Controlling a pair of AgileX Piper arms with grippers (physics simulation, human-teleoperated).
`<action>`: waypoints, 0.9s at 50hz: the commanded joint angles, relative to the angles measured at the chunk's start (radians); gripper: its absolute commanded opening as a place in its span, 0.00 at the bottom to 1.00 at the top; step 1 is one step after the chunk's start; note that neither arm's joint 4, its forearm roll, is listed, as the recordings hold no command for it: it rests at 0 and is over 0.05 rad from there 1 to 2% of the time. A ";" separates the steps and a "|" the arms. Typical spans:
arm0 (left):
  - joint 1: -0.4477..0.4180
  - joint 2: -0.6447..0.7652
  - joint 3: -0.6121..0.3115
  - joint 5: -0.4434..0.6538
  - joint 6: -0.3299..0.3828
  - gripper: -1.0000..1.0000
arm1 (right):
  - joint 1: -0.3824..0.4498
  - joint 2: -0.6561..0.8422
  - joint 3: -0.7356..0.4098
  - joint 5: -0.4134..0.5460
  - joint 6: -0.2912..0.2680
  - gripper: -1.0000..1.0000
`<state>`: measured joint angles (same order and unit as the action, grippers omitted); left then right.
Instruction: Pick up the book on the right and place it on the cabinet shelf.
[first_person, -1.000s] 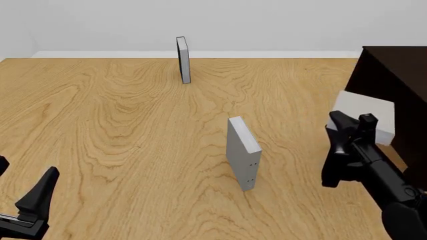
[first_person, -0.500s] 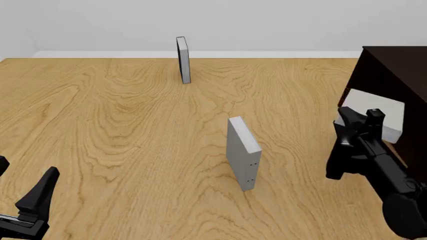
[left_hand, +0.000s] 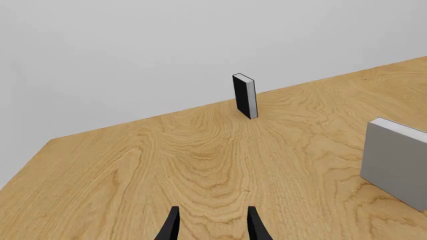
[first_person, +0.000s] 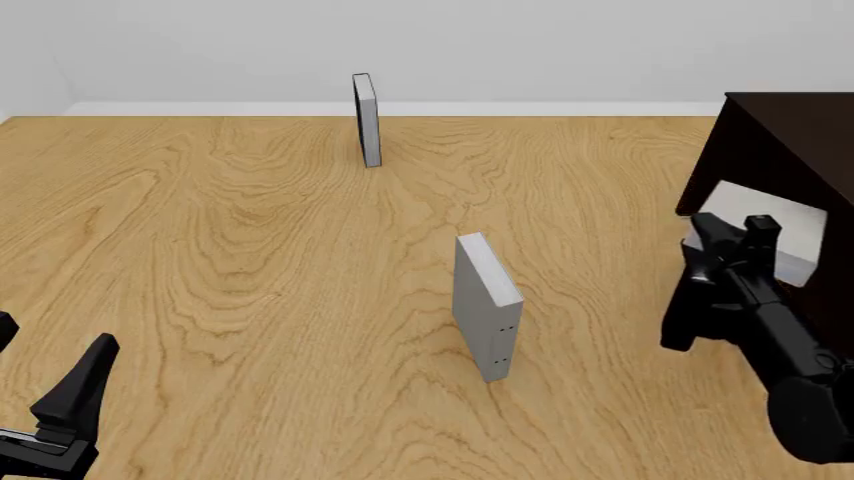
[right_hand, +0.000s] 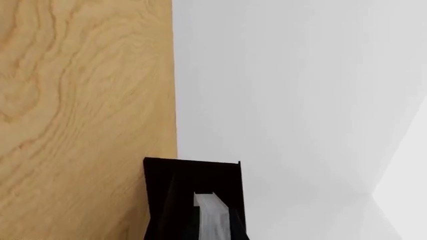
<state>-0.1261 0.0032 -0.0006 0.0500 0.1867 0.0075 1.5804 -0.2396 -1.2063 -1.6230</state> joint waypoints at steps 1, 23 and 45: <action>0.000 0.000 0.000 0.000 0.001 1.00 | -0.030 0.006 -0.014 -0.014 0.018 0.00; 0.002 0.001 0.000 0.001 0.007 1.00 | -0.067 0.060 -0.054 -0.014 0.006 0.00; 0.004 0.001 0.000 0.002 0.010 1.00 | -0.092 0.122 -0.122 -0.014 0.003 0.00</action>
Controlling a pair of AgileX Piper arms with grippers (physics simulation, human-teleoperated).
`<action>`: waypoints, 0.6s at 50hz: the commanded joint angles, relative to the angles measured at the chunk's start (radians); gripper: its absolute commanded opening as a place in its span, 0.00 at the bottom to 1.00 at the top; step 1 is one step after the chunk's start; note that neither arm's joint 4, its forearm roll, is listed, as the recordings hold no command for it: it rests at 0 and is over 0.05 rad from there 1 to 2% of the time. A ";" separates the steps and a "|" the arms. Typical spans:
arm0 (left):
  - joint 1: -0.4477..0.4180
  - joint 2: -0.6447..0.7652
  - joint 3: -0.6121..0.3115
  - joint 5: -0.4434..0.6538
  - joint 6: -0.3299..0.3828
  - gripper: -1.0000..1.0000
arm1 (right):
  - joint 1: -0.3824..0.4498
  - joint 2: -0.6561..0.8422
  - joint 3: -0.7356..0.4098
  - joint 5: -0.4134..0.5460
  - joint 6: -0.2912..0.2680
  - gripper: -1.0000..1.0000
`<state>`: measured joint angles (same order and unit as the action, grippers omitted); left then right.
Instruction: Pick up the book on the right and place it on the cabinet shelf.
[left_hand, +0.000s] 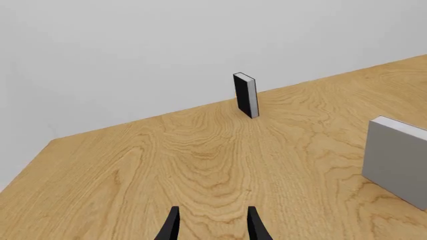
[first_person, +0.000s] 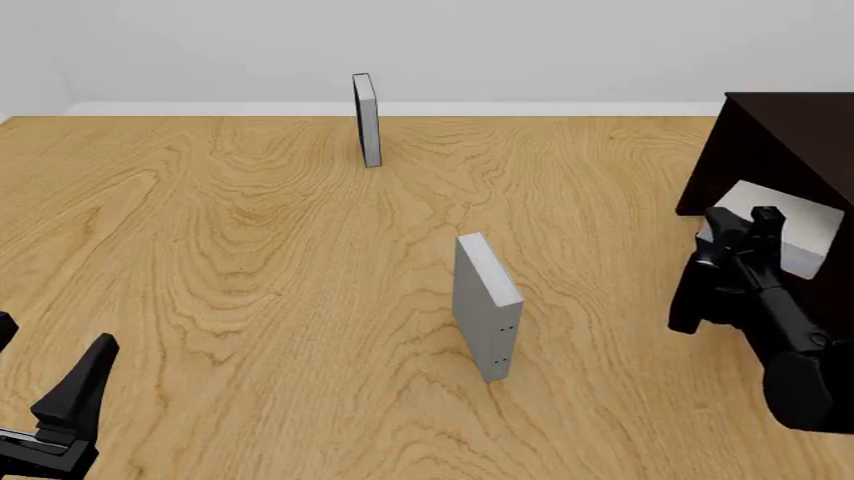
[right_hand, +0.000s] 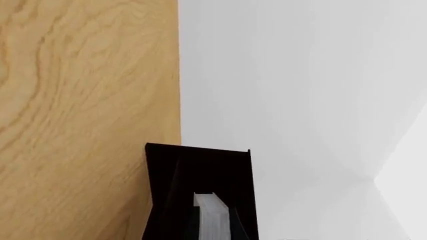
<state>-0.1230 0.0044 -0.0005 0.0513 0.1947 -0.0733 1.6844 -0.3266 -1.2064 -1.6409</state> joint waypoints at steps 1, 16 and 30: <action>0.008 0.000 0.000 -0.005 -0.007 1.00 | -0.013 0.021 -0.040 -0.014 0.020 0.00; 0.002 -0.001 0.000 0.000 0.000 1.00 | -0.036 0.077 -0.093 -0.014 0.015 0.00; 0.004 -0.001 0.000 0.001 -0.003 1.00 | -0.063 0.101 -0.113 -0.014 0.021 0.00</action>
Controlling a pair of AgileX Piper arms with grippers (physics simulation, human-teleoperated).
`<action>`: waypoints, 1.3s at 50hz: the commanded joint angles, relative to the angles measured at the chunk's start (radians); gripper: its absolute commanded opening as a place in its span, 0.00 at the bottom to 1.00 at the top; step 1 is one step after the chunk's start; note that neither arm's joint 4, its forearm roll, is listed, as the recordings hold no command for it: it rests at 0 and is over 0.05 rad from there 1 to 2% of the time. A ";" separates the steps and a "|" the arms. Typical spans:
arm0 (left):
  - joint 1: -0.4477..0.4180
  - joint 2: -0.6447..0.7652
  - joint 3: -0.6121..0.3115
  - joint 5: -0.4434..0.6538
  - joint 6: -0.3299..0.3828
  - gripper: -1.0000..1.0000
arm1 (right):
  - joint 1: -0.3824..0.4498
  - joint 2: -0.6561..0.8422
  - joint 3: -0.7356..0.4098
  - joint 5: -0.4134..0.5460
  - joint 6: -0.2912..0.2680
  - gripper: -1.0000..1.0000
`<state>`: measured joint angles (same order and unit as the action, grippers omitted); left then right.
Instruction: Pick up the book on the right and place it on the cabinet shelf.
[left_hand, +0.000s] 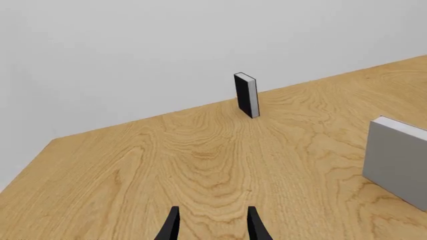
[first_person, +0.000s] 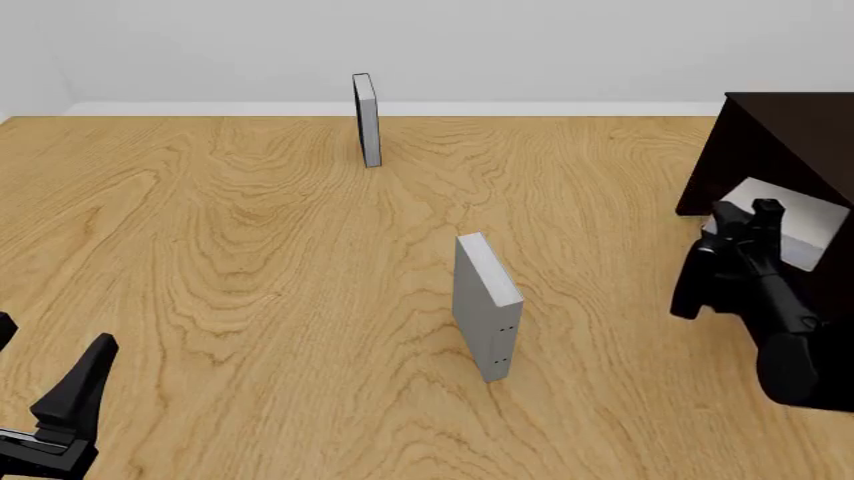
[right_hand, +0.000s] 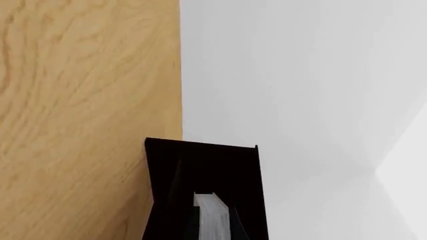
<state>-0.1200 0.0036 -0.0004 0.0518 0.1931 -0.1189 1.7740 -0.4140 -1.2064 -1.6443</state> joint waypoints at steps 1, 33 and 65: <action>0.002 0.000 0.000 0.000 -0.003 1.00 | -0.017 0.013 -0.026 -0.014 0.024 0.00; 0.002 -0.001 0.000 0.000 -0.007 1.00 | -0.059 0.113 -0.088 -0.014 0.039 0.00; 0.003 0.000 0.000 0.002 -0.003 1.00 | -0.092 0.158 -0.036 -0.013 0.101 0.00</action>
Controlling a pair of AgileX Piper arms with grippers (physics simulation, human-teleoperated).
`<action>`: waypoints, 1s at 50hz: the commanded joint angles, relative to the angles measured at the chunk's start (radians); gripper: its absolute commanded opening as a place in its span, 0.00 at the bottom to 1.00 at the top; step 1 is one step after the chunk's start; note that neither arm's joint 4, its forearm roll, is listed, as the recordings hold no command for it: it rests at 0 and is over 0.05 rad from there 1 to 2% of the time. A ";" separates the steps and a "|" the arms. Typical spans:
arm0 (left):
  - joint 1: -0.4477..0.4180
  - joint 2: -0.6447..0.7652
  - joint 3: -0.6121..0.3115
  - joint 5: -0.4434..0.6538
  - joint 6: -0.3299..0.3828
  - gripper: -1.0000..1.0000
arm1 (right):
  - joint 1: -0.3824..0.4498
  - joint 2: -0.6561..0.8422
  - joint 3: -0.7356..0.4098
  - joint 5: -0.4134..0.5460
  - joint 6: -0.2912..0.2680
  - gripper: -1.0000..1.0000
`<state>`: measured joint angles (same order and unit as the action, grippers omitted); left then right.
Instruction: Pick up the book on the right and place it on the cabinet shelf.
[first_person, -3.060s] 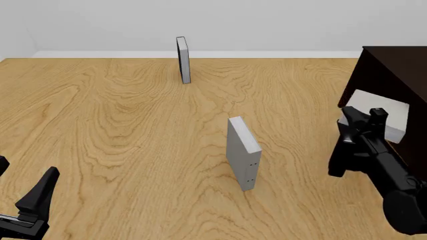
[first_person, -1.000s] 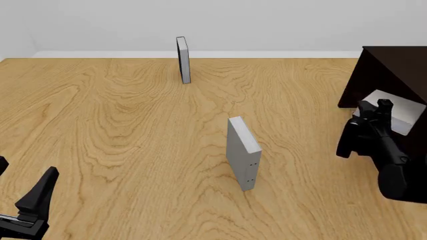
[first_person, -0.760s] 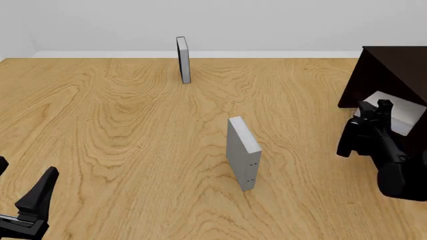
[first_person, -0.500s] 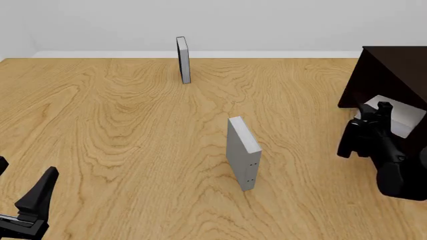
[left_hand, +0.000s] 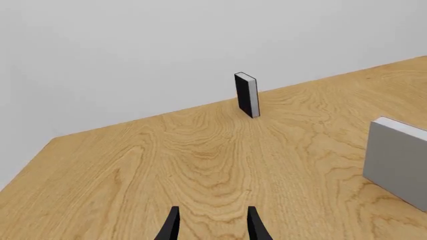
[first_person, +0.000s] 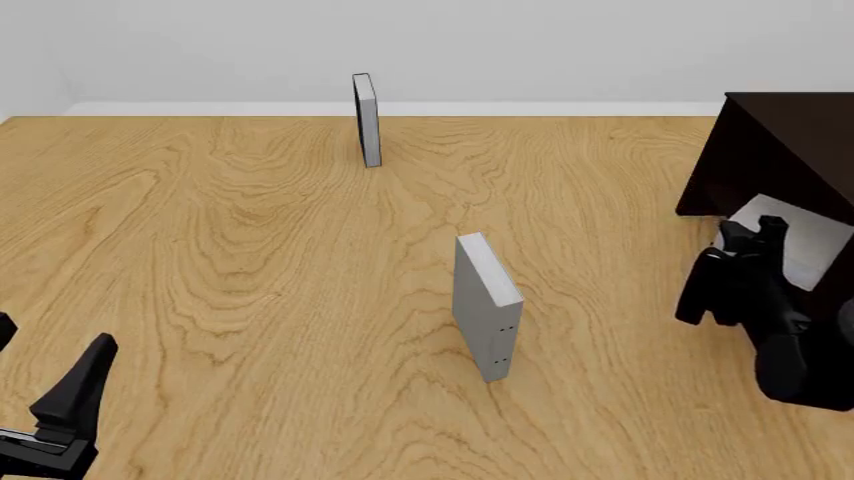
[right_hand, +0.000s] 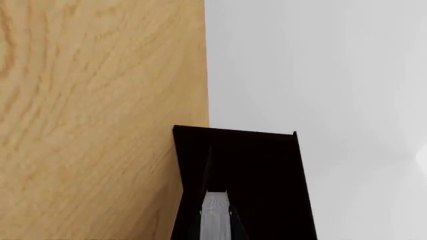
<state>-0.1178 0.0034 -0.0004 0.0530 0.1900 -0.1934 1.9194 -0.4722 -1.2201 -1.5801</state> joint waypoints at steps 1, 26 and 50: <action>0.000 0.000 0.000 0.000 0.000 1.00 | -0.020 0.015 0.025 0.001 0.043 0.00; -0.002 0.000 0.000 -0.002 -0.002 1.00 | -0.036 0.013 0.053 0.017 0.094 0.00; -0.002 -0.001 0.000 -0.002 -0.006 1.00 | -0.014 0.003 0.052 0.037 0.107 1.00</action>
<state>-0.1197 0.0029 -0.0004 0.0510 0.1856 -0.2160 1.9268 -0.4194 -1.1937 -1.4808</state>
